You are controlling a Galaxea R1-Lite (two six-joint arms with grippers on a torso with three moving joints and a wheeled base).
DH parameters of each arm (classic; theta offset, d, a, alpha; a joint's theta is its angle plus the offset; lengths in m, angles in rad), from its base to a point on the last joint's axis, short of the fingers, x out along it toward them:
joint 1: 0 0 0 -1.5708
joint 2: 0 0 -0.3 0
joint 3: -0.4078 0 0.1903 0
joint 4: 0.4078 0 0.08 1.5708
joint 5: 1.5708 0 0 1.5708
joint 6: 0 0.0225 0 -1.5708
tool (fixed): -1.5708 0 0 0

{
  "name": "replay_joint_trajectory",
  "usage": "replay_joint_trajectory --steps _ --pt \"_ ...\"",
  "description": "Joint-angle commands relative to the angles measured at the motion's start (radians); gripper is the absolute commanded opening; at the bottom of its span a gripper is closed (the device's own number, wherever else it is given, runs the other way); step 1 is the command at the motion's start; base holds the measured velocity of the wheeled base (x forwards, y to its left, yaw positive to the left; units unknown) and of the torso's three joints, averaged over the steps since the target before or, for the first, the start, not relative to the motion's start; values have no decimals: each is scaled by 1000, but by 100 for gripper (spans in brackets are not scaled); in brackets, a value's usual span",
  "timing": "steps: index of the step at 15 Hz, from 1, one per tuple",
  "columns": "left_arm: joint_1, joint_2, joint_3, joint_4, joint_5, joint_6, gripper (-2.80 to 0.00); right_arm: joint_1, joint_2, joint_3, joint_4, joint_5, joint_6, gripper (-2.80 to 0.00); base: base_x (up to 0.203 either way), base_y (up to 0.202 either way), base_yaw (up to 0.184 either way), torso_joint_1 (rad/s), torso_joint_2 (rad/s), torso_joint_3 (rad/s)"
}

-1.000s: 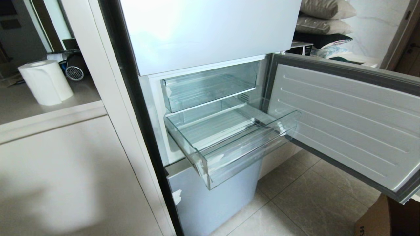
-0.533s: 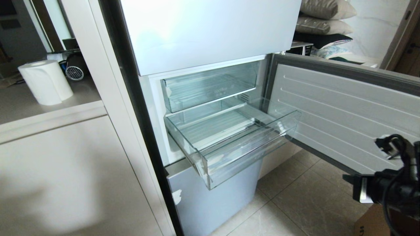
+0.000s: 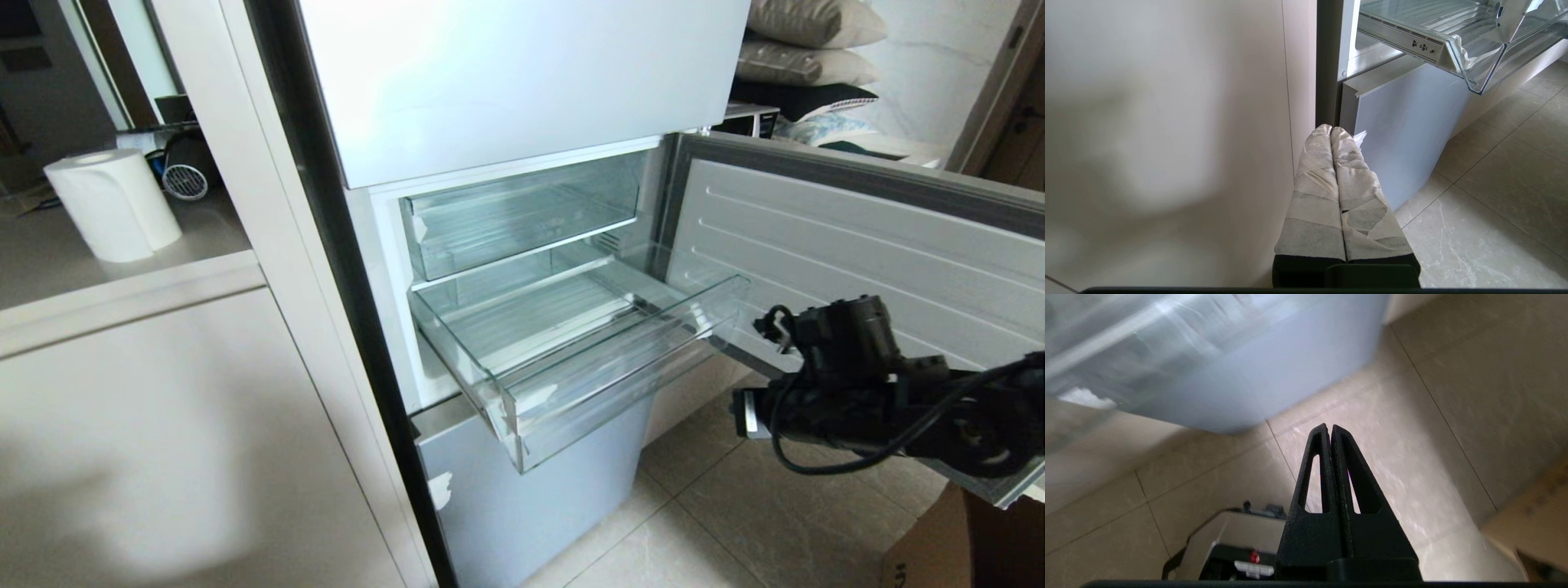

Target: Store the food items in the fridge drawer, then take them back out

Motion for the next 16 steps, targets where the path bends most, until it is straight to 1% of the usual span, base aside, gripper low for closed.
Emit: replay_joint_trajectory --steps 1,3,4,5,8,10,12,14,16 --pt "0 0 0 0 0 1 -280 41 170 -122 -2 0 2 -280 0 0 0 0 0 0" --pt "0 1 0 0 0 1 -280 64 275 -211 -22 -4 3 -280 0 0 0 0 0 0" --pt "0 1 0 0 1 0 -280 76 327 -243 -60 -5 4 -280 0 0 0 0 0 0" --pt "0 1 0 0 1 1 -280 89 374 -265 -125 -7 3 -280 0 0 0 0 0 0" --pt "0 1 0 0 1 1 -280 114 503 -324 -410 -11 -2 -280 0 0 0 0 0 0" --pt "0 0 0 0 1 0 -280 123 571 -415 -512 -23 -3 -280 0 0 0 0 0 0" --pt "0 0 0 0 1 0 -280 130 649 -551 -546 -67 -11 -280 0 0 0 0 0 0" --pt "0 1 0 0 0 0 -280 140 760 -713 -598 -137 -20 -280 0 0 0 0 0 0" --pt "0 0 0 0 0 1 -280 157 844 -832 -640 -184 -31 -280 0 0 0 0 0 0"
